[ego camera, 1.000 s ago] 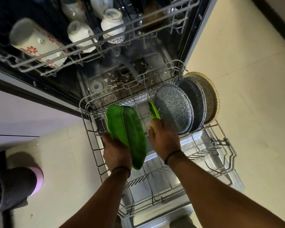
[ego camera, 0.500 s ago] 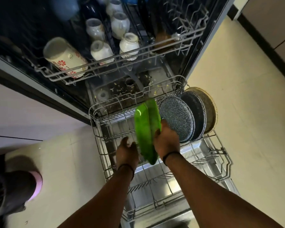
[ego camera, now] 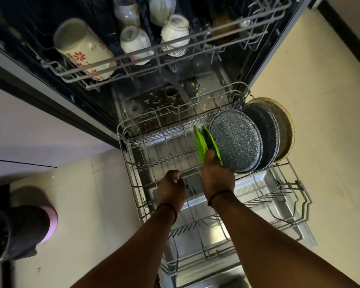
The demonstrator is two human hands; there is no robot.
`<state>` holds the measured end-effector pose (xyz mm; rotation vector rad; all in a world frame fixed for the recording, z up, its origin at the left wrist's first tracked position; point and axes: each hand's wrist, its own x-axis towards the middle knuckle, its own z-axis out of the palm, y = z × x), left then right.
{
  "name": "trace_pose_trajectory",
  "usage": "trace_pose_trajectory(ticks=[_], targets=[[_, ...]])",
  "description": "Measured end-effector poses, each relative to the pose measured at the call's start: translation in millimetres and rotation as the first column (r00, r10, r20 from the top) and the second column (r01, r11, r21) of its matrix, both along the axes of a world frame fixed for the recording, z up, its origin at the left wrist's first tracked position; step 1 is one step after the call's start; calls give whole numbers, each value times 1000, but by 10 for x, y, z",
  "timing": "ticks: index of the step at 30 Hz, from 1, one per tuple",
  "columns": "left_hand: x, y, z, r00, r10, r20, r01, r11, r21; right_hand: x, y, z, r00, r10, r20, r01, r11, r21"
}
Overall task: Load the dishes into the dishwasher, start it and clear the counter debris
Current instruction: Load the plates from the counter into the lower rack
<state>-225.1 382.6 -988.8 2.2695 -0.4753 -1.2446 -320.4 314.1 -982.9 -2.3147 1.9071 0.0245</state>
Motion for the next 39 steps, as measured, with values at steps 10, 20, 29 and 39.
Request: trace_pose_trajectory(ticks=[10,20,29,39], targets=[[43,-36,-147,999,-36,35,36,999,-19,16,97,-507,990,24,138,-3,989,-150],[102,70,-316,993,-67,102,64,997,37,38,212,-685,992,-31,123,36,999,-36],[119,77,23,982,-85,171,85,996,7,-116,252,-311,987,47,152,-64,992,106],[405,-171,1521,795,-357,491,393,919,31,-269,-49,1282,971,223,83,-231,966,112]])
